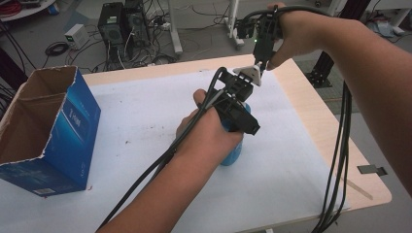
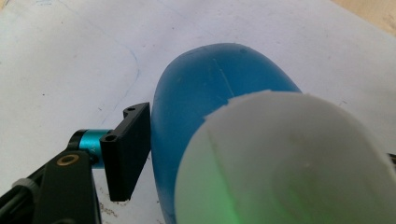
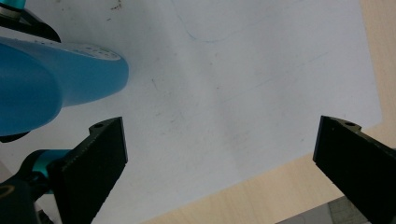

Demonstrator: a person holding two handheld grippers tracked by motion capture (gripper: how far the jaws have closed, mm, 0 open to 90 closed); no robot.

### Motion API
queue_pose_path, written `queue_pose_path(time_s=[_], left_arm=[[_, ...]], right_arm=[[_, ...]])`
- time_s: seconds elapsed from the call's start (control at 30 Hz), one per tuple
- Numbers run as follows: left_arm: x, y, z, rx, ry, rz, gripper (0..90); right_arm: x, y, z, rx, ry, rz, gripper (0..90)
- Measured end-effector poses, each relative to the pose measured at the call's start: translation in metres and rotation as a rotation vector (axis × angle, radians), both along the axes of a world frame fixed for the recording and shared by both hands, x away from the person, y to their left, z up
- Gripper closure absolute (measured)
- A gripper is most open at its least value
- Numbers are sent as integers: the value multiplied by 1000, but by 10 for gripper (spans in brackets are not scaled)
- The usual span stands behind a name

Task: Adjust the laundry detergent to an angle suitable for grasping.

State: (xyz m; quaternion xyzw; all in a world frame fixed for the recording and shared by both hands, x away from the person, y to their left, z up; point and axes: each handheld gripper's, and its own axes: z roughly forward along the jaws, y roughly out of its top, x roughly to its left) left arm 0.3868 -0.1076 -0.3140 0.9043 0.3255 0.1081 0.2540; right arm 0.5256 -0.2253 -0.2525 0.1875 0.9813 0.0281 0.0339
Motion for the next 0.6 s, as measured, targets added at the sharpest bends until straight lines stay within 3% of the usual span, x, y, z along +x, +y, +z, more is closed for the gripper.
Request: queue_pose_path(time_s=[0.13, 0.2, 0.6], left_arm=[[-1, 0, -1, -6, -1, 7, 294], [-2, -1, -1, -16, 0, -4, 358], [-5, -2, -1, 6, -9, 12, 375]], right_arm=[[1, -1, -1, 1, 1, -2, 20], [1, -1, -1, 1, 3, -3, 20], [1, 1, -2, 3, 4, -7, 20]])
